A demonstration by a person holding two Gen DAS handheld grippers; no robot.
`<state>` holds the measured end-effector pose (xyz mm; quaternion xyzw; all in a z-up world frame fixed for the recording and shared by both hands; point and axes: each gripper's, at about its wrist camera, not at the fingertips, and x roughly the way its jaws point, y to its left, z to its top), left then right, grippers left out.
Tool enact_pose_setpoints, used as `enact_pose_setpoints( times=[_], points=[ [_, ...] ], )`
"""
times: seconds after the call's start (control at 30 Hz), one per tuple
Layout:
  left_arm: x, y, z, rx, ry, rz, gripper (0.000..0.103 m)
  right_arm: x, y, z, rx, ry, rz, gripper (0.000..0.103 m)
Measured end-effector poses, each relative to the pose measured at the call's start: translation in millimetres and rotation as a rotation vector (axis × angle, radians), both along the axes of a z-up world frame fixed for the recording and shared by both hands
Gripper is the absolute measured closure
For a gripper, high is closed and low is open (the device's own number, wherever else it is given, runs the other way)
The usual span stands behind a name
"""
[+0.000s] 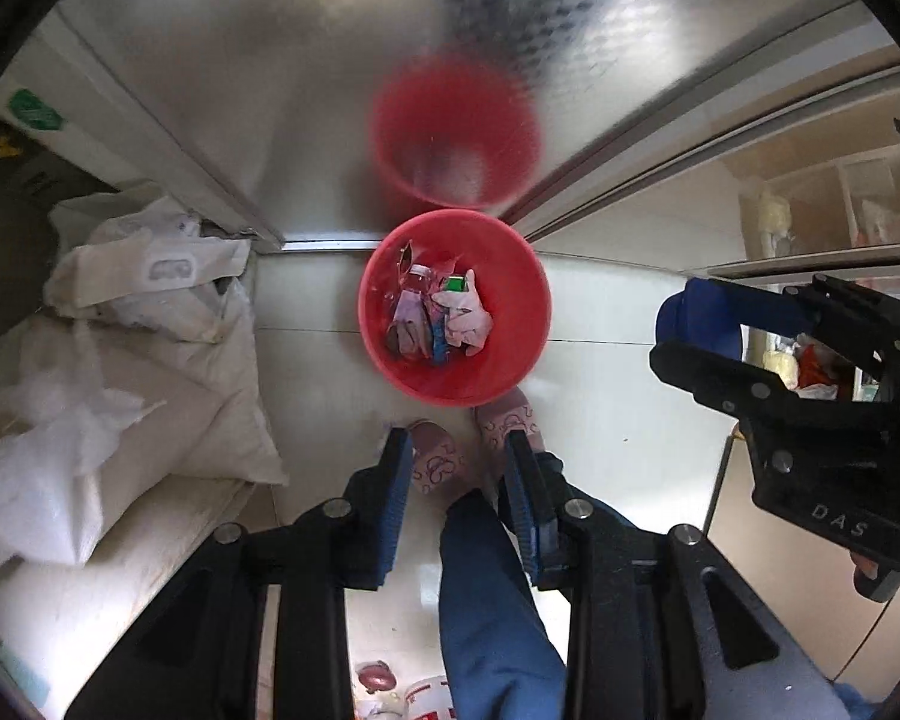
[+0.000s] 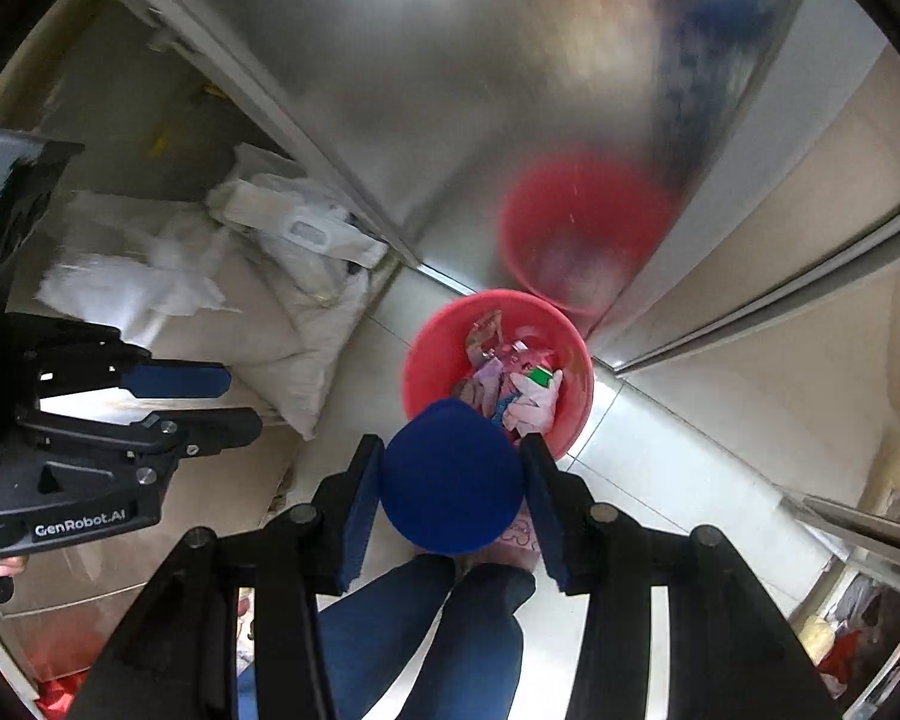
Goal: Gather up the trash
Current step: 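Open both tools to drop the wipes pack and lid into the red bin, then raise both tools back up to the counter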
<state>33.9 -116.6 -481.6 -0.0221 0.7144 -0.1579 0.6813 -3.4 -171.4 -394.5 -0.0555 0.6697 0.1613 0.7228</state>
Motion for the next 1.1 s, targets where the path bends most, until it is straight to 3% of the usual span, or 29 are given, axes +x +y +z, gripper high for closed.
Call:
enact_pose_setpoints(
  times=[0.33, 0.5, 0.57, 0.63, 0.7, 0.77, 0.8, 0.93, 1.1],
  points=[
    [23.8, -12.5, -87.4, -0.003, 0.011, -0.046, 0.074, 14.7, -18.3, -71.1, -0.021, 0.026, -0.026, 0.059],
    [25.4, -19.2, -108.7, 0.007, 0.021, -0.064, 0.074, 18.5, -21.4, -92.0, -0.033, 0.042, -0.032, 0.059],
    [25.4, -19.4, -109.8, 0.018, 0.020, -0.063, 0.073, 19.4, -22.5, -95.0, -0.033, 0.053, -0.038, 0.058],
    [24.8, -18.4, -108.3, 0.020, 0.024, -0.049, 0.068, 19.6, -23.6, -96.4, -0.033, 0.058, -0.038, 0.045],
    [23.6, -15.8, -106.3, 0.008, 0.027, -0.032, 0.053, 18.0, -25.7, -90.8, -0.022, 0.046, -0.039, 0.035],
    [23.0, -13.7, -101.9, 0.001, 0.011, -0.023, 0.028, 17.6, -26.1, -86.1, -0.010, 0.039, -0.036, 0.033],
    [22.1, -13.8, -97.5, 0.006, -0.004, -0.027, 0.023, 17.4, -26.3, -84.0, -0.010, 0.033, -0.032, 0.032],
    [21.1, -15.7, -82.1, 0.037, -0.005, -0.026, 0.021, 15.8, -26.9, -66.9, -0.026, -0.003, -0.029, 0.029],
    [3.7, -4.7, -36.5, 0.003, 0.014, 0.086, 0.021, 11.0, -28.5, -34.9, -0.039, -0.026, 0.005, 0.029]
  ],
)
